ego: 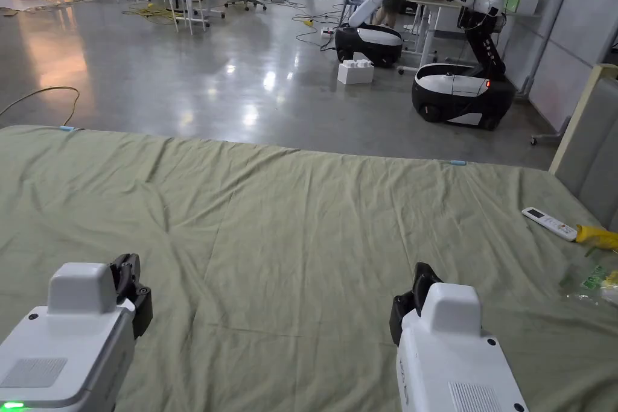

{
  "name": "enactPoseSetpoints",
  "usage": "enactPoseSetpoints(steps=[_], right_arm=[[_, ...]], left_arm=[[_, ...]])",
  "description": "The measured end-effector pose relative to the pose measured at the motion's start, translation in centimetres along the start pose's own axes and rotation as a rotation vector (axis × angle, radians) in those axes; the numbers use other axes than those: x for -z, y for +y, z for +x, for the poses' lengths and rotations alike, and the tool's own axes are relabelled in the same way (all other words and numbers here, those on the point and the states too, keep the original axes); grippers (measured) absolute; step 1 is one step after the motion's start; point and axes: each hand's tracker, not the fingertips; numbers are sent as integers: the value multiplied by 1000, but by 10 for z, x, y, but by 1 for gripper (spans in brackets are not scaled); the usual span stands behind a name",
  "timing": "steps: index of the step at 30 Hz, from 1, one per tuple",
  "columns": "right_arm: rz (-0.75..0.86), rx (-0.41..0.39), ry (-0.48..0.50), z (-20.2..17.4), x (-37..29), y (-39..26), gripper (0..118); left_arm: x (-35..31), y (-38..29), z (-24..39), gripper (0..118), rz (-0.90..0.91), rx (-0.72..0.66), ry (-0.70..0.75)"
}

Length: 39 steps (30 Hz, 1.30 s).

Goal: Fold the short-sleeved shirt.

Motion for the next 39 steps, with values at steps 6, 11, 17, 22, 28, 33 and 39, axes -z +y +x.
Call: enactPoseSetpoints(steps=[6, 11, 17, 22, 28, 33, 39], right_arm=[[-38, -42, 15, 3, 4, -10, 1], [-89, -44, 23, 3, 8, -21, 1], [-131, -54, 42, -3, 10, -31, 1], [-157, -73, 61, -9, 10, -37, 1], [-184, -84, 74, -10, 8, -42, 1], [-193, -103, 82, -13, 6, -45, 1], [-220, -85, 99, -18, 8, -50, 1]], left_arm=[[-2, -25, -53, 3, -207, -34, -10], [1, -51, -106, 3, -481, -101, -102], [14, -89, -146, 32, -711, -202, -196], [32, -114, -170, 81, -792, -405, -287], [50, -146, -193, 81, -910, -670, -436], [51, -160, -208, 80, -852, -834, -544], [51, -175, -193, 59, -844, -868, -602]])
